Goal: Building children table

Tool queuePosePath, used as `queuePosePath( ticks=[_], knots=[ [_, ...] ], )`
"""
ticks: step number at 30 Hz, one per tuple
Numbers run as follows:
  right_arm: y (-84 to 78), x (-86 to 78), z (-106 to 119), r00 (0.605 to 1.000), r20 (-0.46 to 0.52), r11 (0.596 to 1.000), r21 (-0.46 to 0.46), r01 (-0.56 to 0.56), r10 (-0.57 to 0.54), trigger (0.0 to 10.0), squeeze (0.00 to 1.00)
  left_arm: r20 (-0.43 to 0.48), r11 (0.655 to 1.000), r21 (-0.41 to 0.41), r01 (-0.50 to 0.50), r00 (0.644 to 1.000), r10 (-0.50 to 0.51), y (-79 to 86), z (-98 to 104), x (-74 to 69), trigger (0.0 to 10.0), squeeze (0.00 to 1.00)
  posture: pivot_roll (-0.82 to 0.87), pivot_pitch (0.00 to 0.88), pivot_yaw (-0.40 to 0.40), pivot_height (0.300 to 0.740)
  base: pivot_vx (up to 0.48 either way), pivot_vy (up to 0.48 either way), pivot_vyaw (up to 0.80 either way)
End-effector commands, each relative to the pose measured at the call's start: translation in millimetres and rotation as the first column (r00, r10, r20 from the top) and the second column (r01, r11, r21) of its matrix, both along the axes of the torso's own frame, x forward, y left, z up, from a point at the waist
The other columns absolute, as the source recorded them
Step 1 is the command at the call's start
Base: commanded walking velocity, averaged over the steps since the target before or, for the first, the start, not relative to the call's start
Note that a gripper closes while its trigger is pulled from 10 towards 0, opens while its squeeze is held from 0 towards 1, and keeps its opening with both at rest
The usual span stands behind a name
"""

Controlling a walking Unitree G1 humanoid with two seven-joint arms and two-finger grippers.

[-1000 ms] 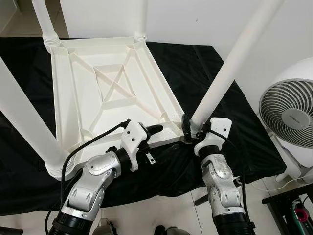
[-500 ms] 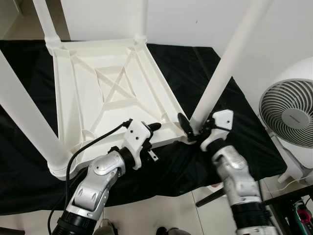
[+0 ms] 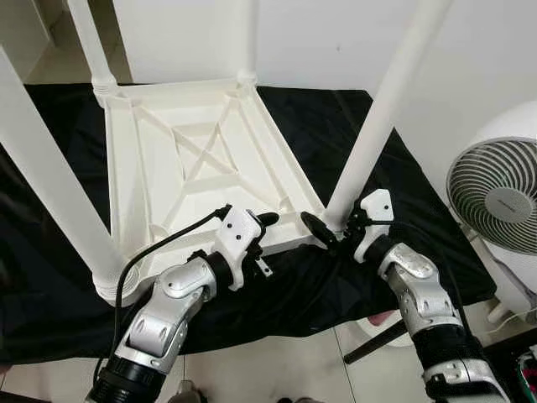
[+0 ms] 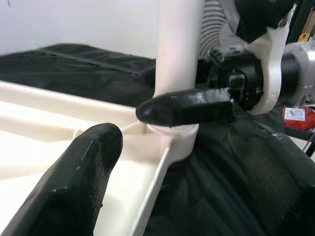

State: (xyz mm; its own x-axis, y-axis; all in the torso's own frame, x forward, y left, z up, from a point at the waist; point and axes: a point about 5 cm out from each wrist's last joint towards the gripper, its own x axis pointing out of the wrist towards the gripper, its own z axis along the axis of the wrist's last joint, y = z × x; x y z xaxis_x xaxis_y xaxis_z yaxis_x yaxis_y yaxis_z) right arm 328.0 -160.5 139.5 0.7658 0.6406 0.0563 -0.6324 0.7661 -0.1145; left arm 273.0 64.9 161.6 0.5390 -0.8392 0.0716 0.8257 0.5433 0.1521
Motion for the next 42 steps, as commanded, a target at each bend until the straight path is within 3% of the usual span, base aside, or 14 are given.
queuePosePath(
  ticks=[1, 21, 22, 23, 30, 33, 34, 35, 36, 37, 38, 39, 40, 42],
  knots=[
    [3.7, -0.4, -6, 0.999, -0.016, 0.999, -0.004, -0.032, 0.032, 0.0, 0.0, 0.005, 0.996, 0.009, 0.085, 0.996, -0.085, -6.2, -1, -3.8, 10.0, 0.0, 0.05, 0.009, -0.048, 0.74, 0.0, 0.0, 0.0],
    [-14.7, 3.6, -8, 0.996, 0.01, 0.995, 0.053, 0.085, -0.085, 0.0, 0.0, -0.004, 0.994, 0.009, 0.11, 0.994, -0.11, -7.6, -3, 0.2, 10.0, 0.0, -0.02, 0.014, -0.017, 0.74, 0.0, 0.0, 0.0],
    [-15.9, 4.3, -7, 0.993, 0.014, 0.991, 0.064, 0.114, -0.115, 4.1, 0.0, -0.005, 0.993, 0.009, 0.117, 0.993, -0.117, -8.5, -4, 0.1, 10.0, 0.0, -0.02, 0.014, -0.017, 0.74, 0.0, 0.0, 0.0],
    [-16.1, 4.4, -5, 0.99, 0.021, 0.987, 0.082, 0.14, -0.142, 10.0, 0.0, -0.007, 0.992, 0.01, 0.123, 0.992, -0.123, -9.5, -4, 0.3, 10.0, 0.0, -0.04, 0.016, -0.008, 0.74, 0.0, 0.0, 0.0],
    [-15.1, 2.8, -1, 0.977, 0.035, 0.968, 0.146, 0.204, -0.211, 10.0, 0.0, -0.012, 0.99, 0.011, 0.14, 0.99, -0.14, -11.9, -5, 0.7, 10.0, 0.0, -0.06, 0.019, 0.007, 0.74, 0.0, 0.0, 0.0],
    [-11.1, -2.8, 0, 0.954, 0.038, 0.935, 0.217, 0.282, -0.296, 10.0, 0.0, -0.015, 0.988, 0.006, 0.156, 0.988, -0.156, -14.2, -4, 1.3, 10.0, 0.0, -0.07, 0.024, 0.017, 0.74, 0.0, 0.0, 0.0],
    [-10.1, -5.6, 0, 0.938, 0.032, 0.913, 0.243, 0.328, -0.346, 10.0, 0.28, -0.017, 0.987, 0.006, 0.161, 0.987, -0.161, -15.0, -4, 1.1, 10.0, 0.0, -0.07, 0.024, 0.017, 0.74, 0.0, 0.0, 0.0],
    [-10.1, -5.6, 0, 0.938, 0.032, 0.913, 0.243, 0.328, -0.346, 10.0, 0.28, -0.017, 0.987, 0.006, 0.161, 0.987, -0.161, -15.0, -4, 1.1, 10.0, 0.0, -0.07, 0.024, 0.017, 0.74, 0.0, 0.0, 0.0],
    [-10.2, -7.6, -1, 0.921, 0.024, 0.889, 0.269, 0.37, -0.39, 10.0, 0.89, -0.017, 0.986, 0.006, 0.166, 0.986, -0.165, -15.6, -4, 0.8, 10.0, 0.0, -0.07, 0.024, 0.014, 0.74, 0.0, 0.0, 0.0],
    [-8.8, -11.0, -1, 0.909, 0.019, 0.87, 0.301, 0.391, -0.416, 10.0, 1.0, -0.019, 0.986, 0.007, 0.169, 0.986, -0.168, -15.9, -5, 0.2, 10.0, 0.0, -0.07, 0.025, 0.01, 0.74, 0.0, 0.0, 0.0],
    [-7.7, -15.6, -1, 0.881, 0.004, 0.826, 0.351, 0.442, -0.473, 10.0, 1.0, -0.021, 0.986, 0.007, 0.169, 0.985, -0.169, -15.4, -5, -0.6, 10.0, 0.0, -0.06, 0.025, 0.005, 0.74, 0.0, 0.0, 0.0],
    [-7.7, -15.6, -1, 0.881, 0.004, 0.826, 0.351, 0.442, -0.473, 10.0, 1.0, -0.021, 0.986, 0.007, 0.169, 0.985, -0.169, -15.4, -5, -0.6, 10.0, 0.0, -0.06, 0.025, 0.005, 0.74, 0.0, 0.0, 0.0],
    [-7.7, -20.3, 1, 0.842, 0.003, 0.779, 0.382, 0.497, -0.539, 10.0, 1.0, -0.025, 0.986, 0.006, 0.169, 0.985, -0.168, -14.9, -5, -1.2, 10.0, 0.0, -0.06, 0.026, 0.001, 0.74, 0.0, 0.0, 0.0],
    [-7.7, -20.3, 1, 0.842, 0.003, 0.779, 0.382, 0.497, -0.539, 10.0, 1.0, -0.025, 0.986, 0.006, 0.169, 0.985, -0.168, -14.9, -5, -1.2, 10.0, 0.0, -0.06, 0.026, 0.001, 0.74, 0.0, 0.0, 0.0]
  ],
)
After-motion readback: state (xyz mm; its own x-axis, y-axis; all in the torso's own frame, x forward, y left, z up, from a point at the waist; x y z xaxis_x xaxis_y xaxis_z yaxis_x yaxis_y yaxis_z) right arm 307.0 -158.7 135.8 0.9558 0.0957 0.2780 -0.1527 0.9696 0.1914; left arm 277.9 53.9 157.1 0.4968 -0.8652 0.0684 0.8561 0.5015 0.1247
